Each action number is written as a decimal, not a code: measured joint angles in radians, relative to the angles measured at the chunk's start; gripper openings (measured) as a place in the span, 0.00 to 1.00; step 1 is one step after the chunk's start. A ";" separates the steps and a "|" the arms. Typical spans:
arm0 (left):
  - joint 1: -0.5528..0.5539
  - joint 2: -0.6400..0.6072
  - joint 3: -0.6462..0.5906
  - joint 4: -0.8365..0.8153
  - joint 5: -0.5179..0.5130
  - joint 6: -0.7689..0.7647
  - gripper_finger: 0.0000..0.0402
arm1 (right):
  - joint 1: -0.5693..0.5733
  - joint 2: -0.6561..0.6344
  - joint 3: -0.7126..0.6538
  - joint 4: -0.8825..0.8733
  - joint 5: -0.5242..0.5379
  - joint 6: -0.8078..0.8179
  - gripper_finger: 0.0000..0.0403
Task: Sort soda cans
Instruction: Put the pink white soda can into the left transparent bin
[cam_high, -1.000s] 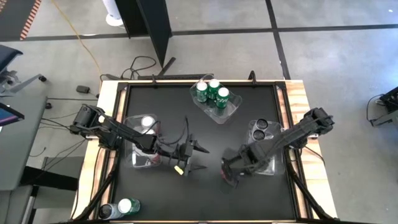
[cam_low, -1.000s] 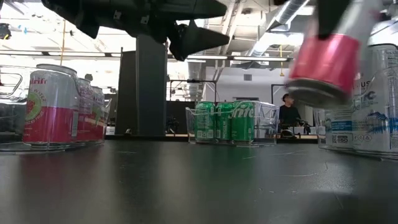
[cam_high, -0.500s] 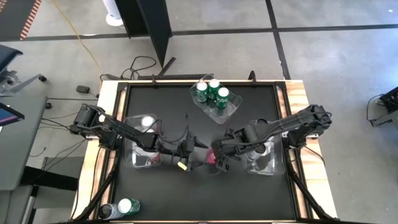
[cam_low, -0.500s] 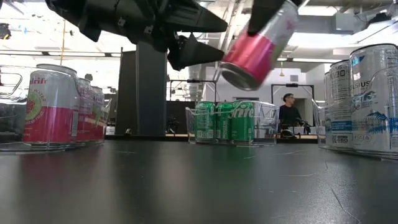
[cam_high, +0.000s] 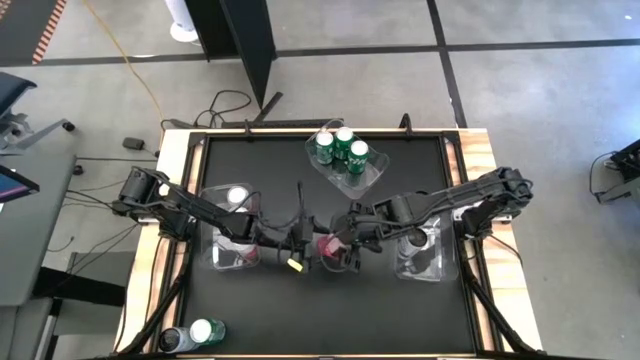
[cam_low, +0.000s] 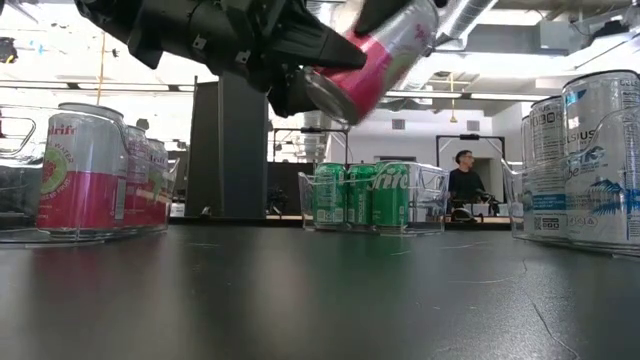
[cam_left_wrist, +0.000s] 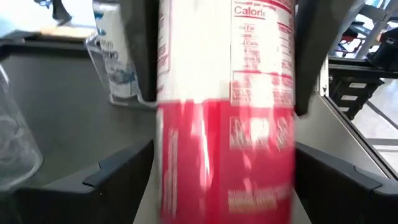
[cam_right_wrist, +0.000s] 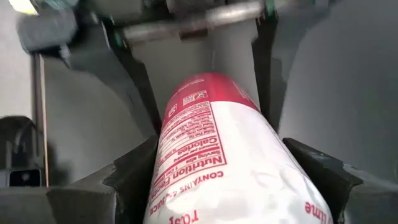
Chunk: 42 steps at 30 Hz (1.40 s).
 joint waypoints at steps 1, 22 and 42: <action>0.000 0.000 0.000 0.010 0.001 0.009 0.87 | 0.000 0.000 0.000 0.016 0.001 -0.007 0.80; -0.002 0.000 -0.002 0.023 -0.001 0.042 0.71 | -0.010 0.040 -0.001 0.115 -0.028 -0.174 0.80; 0.008 -0.061 0.004 -0.021 -0.027 0.113 0.72 | 0.000 -0.028 0.003 0.079 -0.035 -0.360 0.92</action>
